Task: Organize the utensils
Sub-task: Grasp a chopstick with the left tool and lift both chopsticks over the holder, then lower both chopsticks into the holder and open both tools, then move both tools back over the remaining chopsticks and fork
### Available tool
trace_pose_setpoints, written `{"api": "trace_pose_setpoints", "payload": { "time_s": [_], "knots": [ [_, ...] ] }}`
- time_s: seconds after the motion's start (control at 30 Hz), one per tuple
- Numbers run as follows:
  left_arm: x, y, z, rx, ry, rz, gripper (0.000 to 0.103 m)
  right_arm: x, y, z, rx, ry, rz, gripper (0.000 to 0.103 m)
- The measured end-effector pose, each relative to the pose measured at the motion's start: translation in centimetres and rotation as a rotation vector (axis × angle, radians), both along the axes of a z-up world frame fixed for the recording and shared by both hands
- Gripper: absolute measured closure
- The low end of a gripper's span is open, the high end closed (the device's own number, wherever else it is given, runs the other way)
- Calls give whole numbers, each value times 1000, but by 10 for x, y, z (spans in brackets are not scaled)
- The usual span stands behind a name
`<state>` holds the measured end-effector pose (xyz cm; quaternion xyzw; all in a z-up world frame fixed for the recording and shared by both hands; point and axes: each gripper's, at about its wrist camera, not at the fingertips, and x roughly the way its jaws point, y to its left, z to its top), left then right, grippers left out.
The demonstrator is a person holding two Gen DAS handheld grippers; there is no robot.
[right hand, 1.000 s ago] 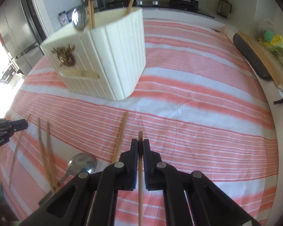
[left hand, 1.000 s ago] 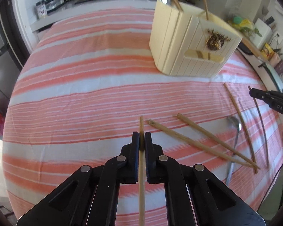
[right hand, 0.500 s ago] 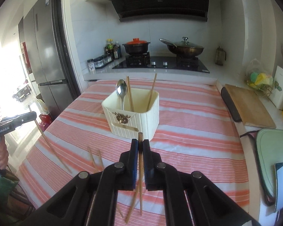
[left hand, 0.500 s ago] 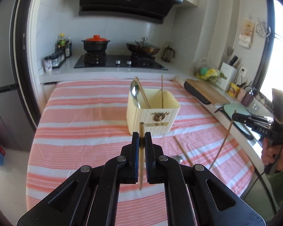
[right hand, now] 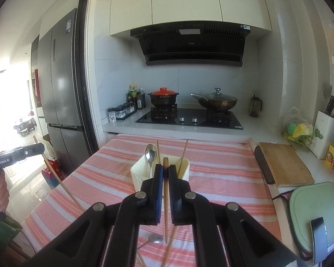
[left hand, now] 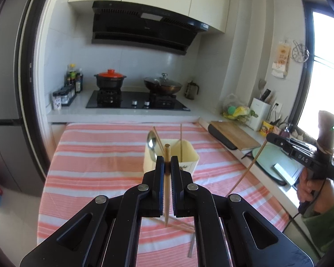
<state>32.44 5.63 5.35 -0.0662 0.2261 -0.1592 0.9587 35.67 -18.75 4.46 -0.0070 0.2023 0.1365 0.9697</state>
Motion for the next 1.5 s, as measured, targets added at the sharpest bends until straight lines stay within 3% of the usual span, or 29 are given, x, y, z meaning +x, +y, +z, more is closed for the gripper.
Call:
{"api": "trace_pose_setpoints", "payload": {
  "time_s": [0.4, 0.57, 0.73, 1.0, 1.17, 1.23, 1.3, 1.37, 1.4, 1.43, 1.5],
  "knots": [
    [42, -4, 66, -47, -194, 48, 99, 55, 11, 59, 51, -125, -10, 98],
    [90, -24, 66, -26, -204, 55, 99, 96, 15, 64, 117, -134, 2, 98],
    [146, -43, 38, -10, -110, 40, 100, 146, 30, 39, 75, -96, 9, 98],
    [223, -62, -33, 12, 118, 25, 100, 225, 47, -40, 10, 179, 68, 98],
    [254, -71, -68, 33, 254, 15, 98, 255, 53, -70, -8, 281, 76, 97],
    [261, -71, -74, 45, 292, 33, 92, 264, 55, -75, -9, 303, 65, 97],
    [259, -64, -74, 20, 309, 56, 60, 267, 55, -72, 8, 305, 60, 95],
    [249, -53, -67, -8, 294, 86, 43, 262, 51, -63, 36, 282, 47, 81],
    [243, -48, -63, -13, 286, 97, 40, 255, 49, -57, 46, 264, 40, 65],
    [236, -43, -59, -12, 283, 103, 39, 247, 46, -51, 49, 244, 35, 56],
    [223, -33, -53, -1, 285, 107, 37, 231, 43, -41, 33, 220, 33, 55]
  ]
}}
